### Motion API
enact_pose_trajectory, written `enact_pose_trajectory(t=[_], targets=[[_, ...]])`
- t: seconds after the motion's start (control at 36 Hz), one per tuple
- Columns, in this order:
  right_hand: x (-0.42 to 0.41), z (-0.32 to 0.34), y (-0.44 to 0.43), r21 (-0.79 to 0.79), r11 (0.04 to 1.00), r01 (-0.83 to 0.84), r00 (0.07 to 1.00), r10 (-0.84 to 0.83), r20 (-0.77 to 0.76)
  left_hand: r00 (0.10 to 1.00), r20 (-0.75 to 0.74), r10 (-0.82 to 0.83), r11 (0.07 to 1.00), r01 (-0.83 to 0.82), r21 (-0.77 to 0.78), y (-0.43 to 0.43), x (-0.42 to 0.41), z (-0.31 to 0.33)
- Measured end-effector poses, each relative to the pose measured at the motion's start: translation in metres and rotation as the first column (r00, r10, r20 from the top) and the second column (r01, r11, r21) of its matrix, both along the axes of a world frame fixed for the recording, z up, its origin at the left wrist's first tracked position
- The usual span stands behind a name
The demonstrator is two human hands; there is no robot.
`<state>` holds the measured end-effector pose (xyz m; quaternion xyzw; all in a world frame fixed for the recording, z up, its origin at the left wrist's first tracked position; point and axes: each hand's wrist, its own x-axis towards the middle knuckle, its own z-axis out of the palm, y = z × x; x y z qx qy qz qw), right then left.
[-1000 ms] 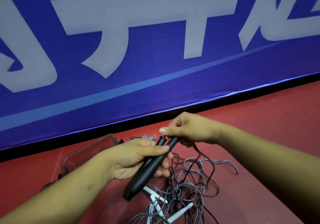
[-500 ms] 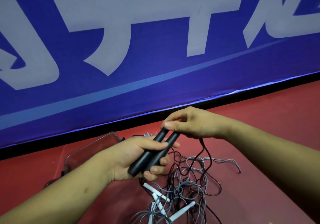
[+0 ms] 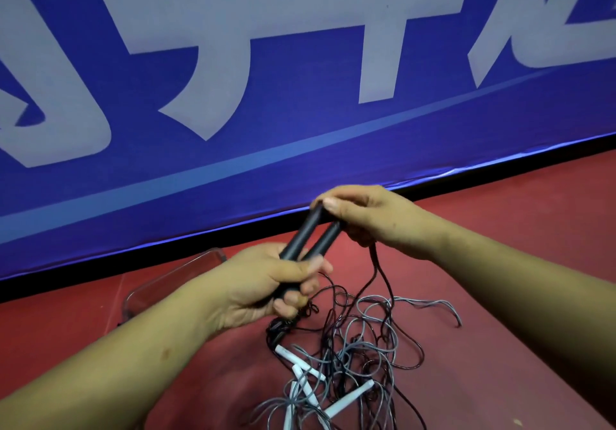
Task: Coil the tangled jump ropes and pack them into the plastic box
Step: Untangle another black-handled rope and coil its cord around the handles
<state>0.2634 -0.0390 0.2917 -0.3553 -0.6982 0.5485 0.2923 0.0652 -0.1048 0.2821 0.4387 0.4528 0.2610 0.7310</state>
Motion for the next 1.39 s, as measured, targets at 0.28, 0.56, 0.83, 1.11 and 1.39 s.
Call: enact_pose_trajectory(t=[0.28,0.56,0.83,1.11,1.39], targets=[[-0.021,-0.022,-0.011,-0.146,0.986,0.077,0.995,-0.085,-0.046,0.698,0.308,0.647,0.725,-0.688,0.037,0.030,-0.018,0.020],[-0.051,-0.024,-0.026,-0.357,0.934,0.034,0.998,-0.052,-0.040,0.595,0.362,0.718,0.659,-0.748,-0.078,0.039,-0.016,0.011],[-0.083,-0.019,-0.042,-0.315,0.949,0.024,0.988,0.025,0.150,0.681,0.365,0.635,0.764,-0.623,-0.166,0.034,-0.015,0.001],[-0.085,-0.001,-0.047,-0.204,0.978,-0.046,0.984,0.080,0.161,0.591,0.361,0.721,0.680,-0.703,-0.209,0.043,-0.013,0.003],[-0.063,0.018,-0.036,-0.262,0.957,-0.128,0.964,0.183,0.195,0.732,-0.083,0.676,0.696,-0.596,0.400,0.055,-0.041,-0.007]])
